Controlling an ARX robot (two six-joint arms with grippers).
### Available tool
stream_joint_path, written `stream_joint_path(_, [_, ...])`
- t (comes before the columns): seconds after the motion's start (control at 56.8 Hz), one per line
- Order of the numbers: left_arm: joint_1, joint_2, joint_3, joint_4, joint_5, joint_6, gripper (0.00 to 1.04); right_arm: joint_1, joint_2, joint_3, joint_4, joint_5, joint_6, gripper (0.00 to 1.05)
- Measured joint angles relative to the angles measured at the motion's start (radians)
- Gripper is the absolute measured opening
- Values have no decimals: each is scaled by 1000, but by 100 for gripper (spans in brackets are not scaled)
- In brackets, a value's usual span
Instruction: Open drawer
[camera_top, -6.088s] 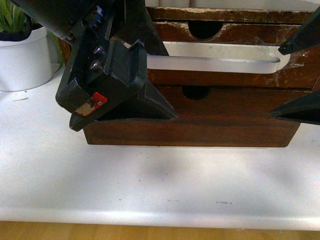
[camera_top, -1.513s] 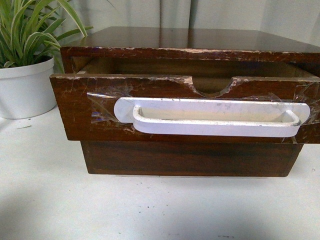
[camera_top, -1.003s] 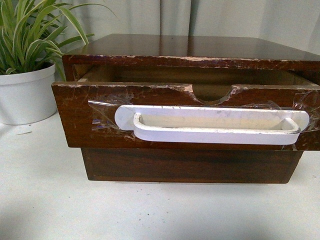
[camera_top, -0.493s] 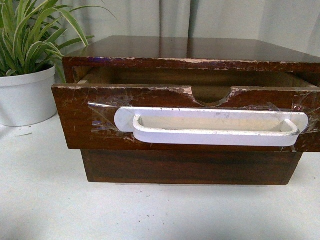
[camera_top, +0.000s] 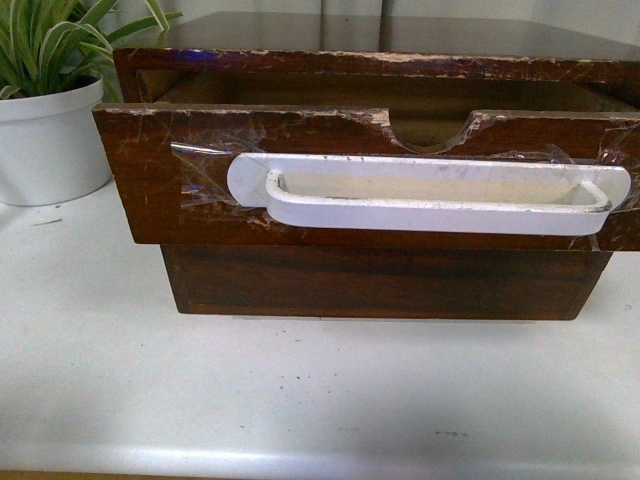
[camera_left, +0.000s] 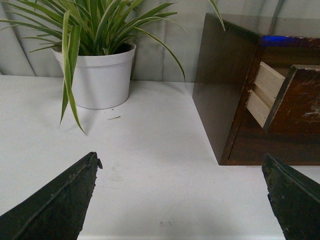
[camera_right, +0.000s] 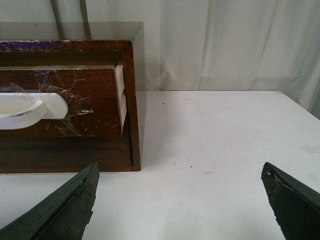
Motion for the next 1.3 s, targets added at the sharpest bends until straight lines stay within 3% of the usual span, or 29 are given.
stream_joint_path(1.302, [0,0,0,0,0,0,98,0,0,0,0,0,0,96])
